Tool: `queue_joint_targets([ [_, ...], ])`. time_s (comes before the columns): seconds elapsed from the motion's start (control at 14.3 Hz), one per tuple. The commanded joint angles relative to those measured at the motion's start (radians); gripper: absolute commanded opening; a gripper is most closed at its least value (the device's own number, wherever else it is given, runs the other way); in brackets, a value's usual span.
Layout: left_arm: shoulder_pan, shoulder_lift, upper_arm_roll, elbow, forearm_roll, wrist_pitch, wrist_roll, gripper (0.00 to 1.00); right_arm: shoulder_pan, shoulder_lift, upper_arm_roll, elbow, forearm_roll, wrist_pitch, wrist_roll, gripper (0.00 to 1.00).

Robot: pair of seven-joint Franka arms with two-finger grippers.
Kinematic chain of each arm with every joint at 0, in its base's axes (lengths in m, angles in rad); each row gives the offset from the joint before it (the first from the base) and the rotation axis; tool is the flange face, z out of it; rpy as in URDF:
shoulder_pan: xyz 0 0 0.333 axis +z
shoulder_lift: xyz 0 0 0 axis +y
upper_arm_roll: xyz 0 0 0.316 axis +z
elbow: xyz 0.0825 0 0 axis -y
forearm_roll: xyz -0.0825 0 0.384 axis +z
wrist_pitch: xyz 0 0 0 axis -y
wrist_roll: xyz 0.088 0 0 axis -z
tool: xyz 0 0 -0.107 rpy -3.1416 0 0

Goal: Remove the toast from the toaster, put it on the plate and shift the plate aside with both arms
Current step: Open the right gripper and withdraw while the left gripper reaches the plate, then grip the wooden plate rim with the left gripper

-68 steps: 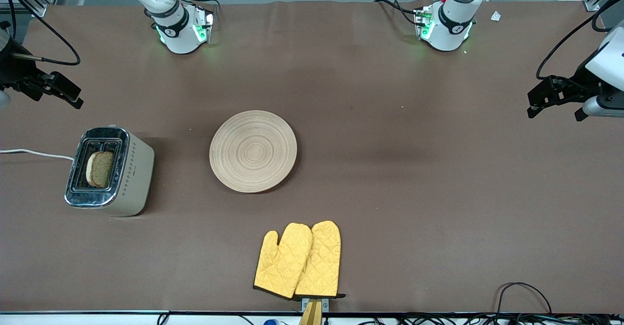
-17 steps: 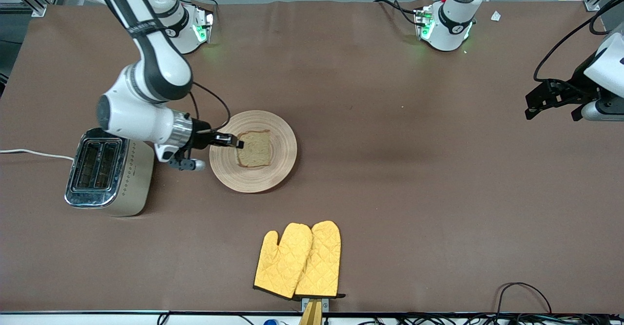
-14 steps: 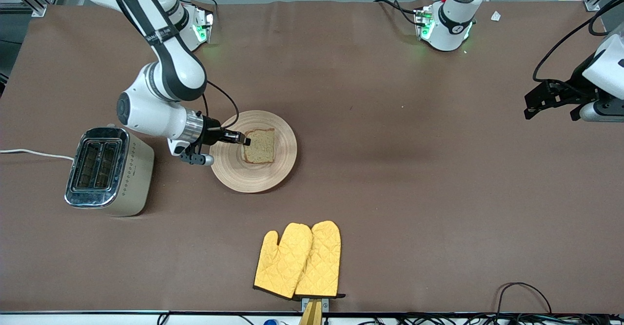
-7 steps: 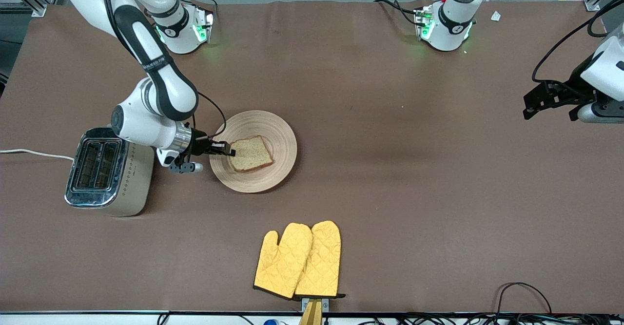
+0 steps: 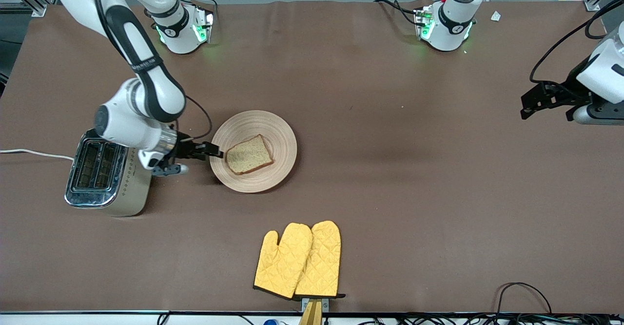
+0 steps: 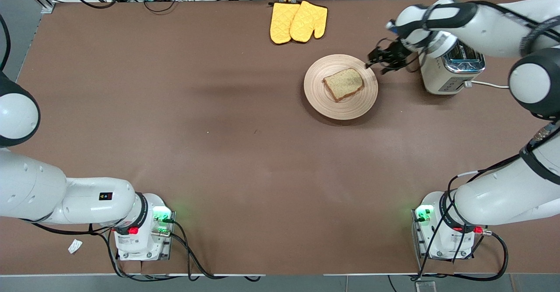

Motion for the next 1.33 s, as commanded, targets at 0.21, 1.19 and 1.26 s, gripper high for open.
queue_joint_targets([
  [0.21, -0.086, 0.256, -0.029, 0.023, -0.393, 0.050, -0.110, 1.00, -0.001, -0.135, -0.165, 0.149, -0.445, -0.251, 0.098, 1.00],
  [1.19, -0.522, 0.994, -0.092, 0.327, -1.068, 0.685, 0.253, 1.00, -0.232, -0.201, -0.006, 0.732, -0.680, -0.860, 0.311, 1.00],
  [1.26, -0.536, 1.000, -0.092, 0.325, -1.094, 0.699, 0.272, 1.00, -0.232, -0.201, -0.004, 0.737, -0.672, -0.856, 0.311, 1.00],
])
